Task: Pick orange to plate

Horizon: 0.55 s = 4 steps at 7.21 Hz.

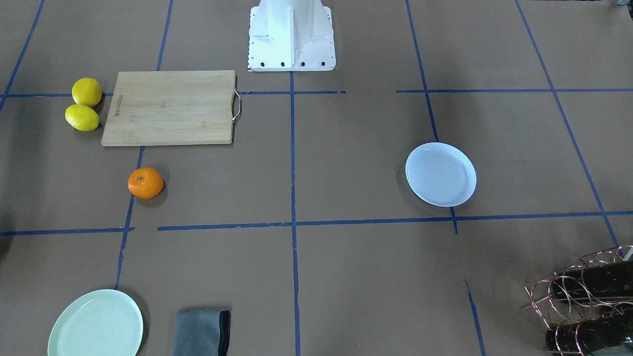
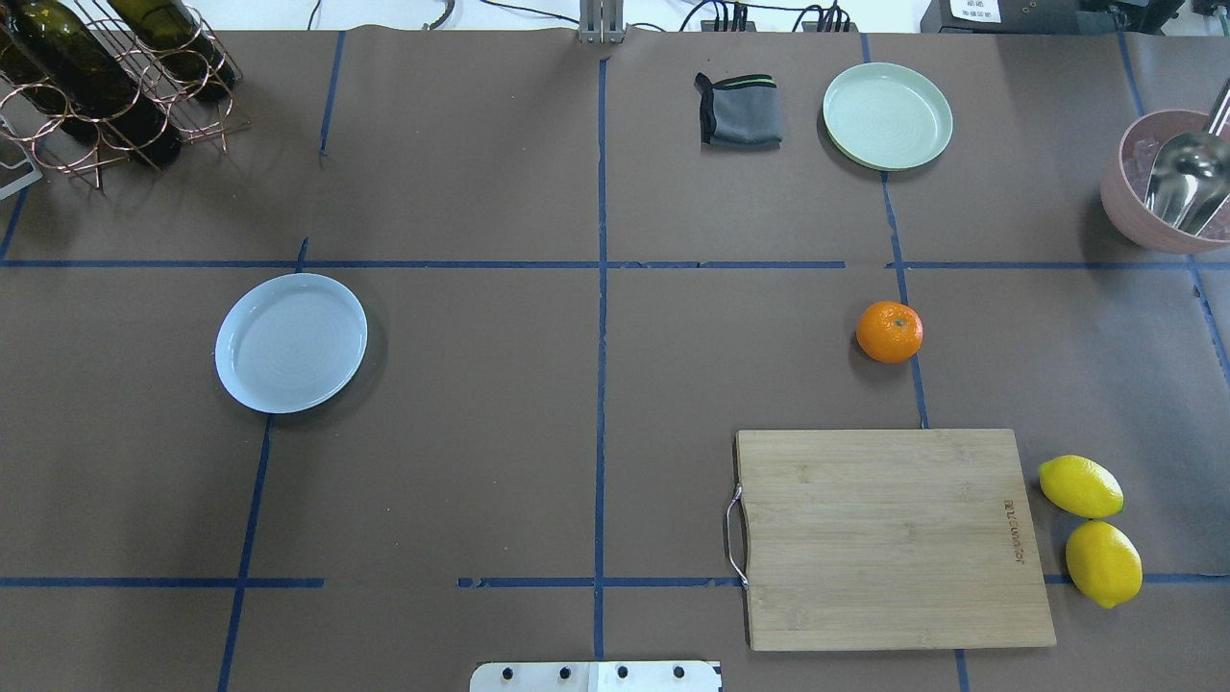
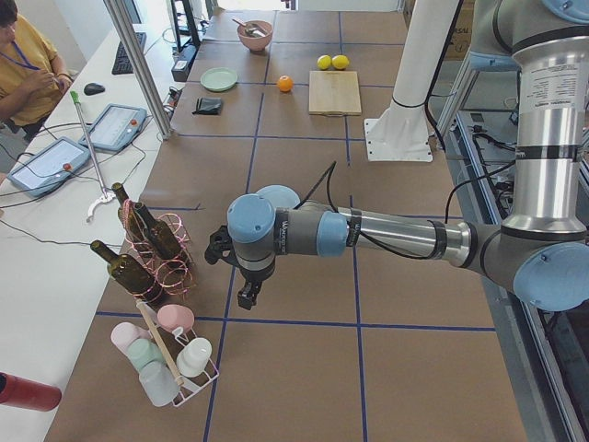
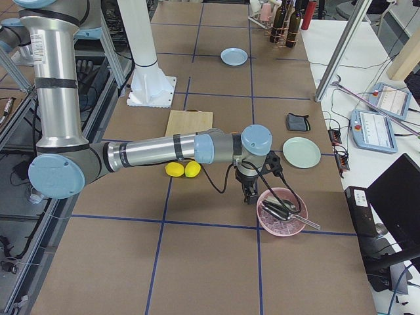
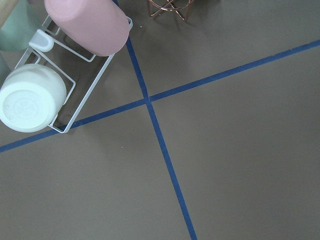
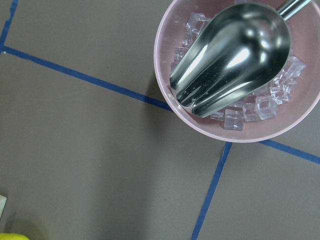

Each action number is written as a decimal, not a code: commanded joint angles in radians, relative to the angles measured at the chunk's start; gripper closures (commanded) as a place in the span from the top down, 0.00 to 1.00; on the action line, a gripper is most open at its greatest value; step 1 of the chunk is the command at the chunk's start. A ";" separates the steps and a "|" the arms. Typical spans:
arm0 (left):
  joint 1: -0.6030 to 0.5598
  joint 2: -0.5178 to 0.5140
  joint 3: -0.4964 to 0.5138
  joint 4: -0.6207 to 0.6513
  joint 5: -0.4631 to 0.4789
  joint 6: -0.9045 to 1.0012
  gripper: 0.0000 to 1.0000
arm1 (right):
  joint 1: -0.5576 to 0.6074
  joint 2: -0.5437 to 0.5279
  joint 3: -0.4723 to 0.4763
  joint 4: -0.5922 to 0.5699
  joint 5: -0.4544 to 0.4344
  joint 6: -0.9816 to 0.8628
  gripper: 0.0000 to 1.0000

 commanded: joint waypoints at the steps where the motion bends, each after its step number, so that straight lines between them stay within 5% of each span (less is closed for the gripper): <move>1: 0.150 -0.011 0.041 -0.129 -0.215 -0.115 1.00 | -0.004 -0.001 0.001 0.000 0.007 0.002 1.00; 2: 0.233 -0.014 0.040 -0.280 -0.162 -0.338 1.00 | -0.004 -0.004 -0.003 0.000 0.005 0.004 1.00; 4: 0.473 -0.016 0.049 -0.612 0.089 -0.943 1.00 | -0.025 -0.002 -0.003 0.000 0.004 0.005 1.00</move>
